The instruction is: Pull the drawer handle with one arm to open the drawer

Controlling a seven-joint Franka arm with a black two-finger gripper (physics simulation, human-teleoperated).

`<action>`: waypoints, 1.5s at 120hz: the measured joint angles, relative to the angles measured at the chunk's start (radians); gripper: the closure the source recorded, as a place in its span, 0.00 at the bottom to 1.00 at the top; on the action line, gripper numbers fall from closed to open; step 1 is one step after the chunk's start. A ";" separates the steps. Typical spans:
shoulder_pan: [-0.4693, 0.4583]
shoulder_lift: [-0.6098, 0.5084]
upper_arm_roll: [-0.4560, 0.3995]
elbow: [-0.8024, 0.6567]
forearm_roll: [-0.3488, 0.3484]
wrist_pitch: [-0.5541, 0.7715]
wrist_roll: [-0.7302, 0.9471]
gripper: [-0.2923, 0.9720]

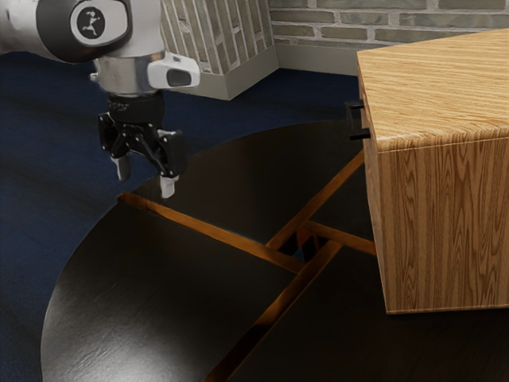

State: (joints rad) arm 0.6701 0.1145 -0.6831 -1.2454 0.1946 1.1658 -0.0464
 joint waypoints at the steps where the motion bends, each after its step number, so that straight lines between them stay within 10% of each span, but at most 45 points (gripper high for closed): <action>1: 0.001 0.000 0.000 0.000 -0.001 0.010 -0.001 0.23; 55: 0.068 -0.068 -0.028 0.222 -0.094 0.176 -0.065 0.23; 76: -0.083 -0.029 -0.040 0.174 -0.106 0.149 -0.164 0.23; 146: -0.062 -0.047 -0.029 -0.006 -0.237 0.463 -0.639 0.24; 160: -0.051 -0.002 -0.130 -0.062 -0.232 0.585 -0.736 0.23; 180: 0.199 0.165 -0.575 -0.027 -0.026 0.652 -0.872 0.23</action>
State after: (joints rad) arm 0.8691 0.2793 -1.2584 -1.2725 0.1689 1.8179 -0.9183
